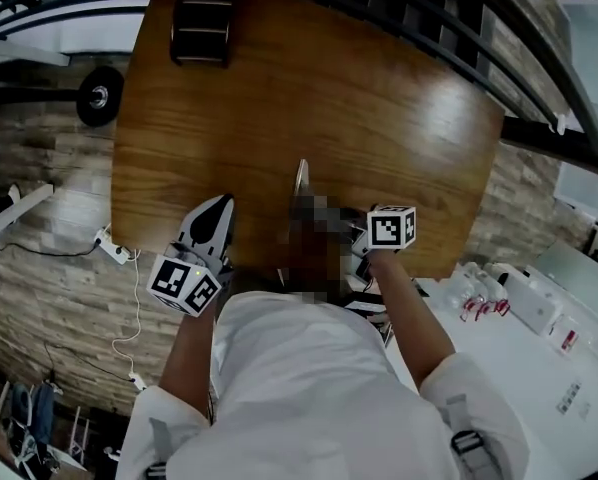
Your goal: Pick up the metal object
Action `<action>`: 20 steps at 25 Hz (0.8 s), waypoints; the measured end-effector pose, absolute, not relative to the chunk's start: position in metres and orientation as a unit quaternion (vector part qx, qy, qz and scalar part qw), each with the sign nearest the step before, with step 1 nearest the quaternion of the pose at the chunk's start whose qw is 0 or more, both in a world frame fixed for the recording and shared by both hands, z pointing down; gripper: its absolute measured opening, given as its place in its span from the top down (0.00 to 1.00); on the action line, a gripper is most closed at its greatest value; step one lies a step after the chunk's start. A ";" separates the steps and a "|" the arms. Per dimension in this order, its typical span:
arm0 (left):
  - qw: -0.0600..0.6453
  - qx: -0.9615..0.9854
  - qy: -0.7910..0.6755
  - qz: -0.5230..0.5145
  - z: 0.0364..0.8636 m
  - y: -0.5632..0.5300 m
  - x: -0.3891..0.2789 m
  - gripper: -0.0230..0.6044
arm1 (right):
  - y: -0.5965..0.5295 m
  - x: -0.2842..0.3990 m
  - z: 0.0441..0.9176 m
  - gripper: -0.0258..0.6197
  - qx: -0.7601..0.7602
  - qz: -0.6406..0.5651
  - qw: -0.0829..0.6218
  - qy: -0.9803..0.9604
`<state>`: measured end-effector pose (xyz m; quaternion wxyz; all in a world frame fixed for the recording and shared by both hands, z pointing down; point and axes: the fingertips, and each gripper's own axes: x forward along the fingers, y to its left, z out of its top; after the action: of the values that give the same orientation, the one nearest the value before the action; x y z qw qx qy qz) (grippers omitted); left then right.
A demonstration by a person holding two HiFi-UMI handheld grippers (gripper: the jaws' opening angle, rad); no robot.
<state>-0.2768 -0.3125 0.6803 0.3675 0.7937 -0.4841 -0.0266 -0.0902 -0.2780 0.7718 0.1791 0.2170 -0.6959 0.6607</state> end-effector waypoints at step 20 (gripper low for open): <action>0.205 0.847 -0.484 -0.077 0.489 -0.332 -0.250 0.94 | -0.366 -0.040 0.485 0.92 0.293 0.347 -0.070 -0.888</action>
<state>-0.2502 -0.3323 0.4888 0.2046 0.8471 -0.4843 -0.0771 -0.0396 -0.3657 0.4848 -0.0701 0.2931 -0.8881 0.3470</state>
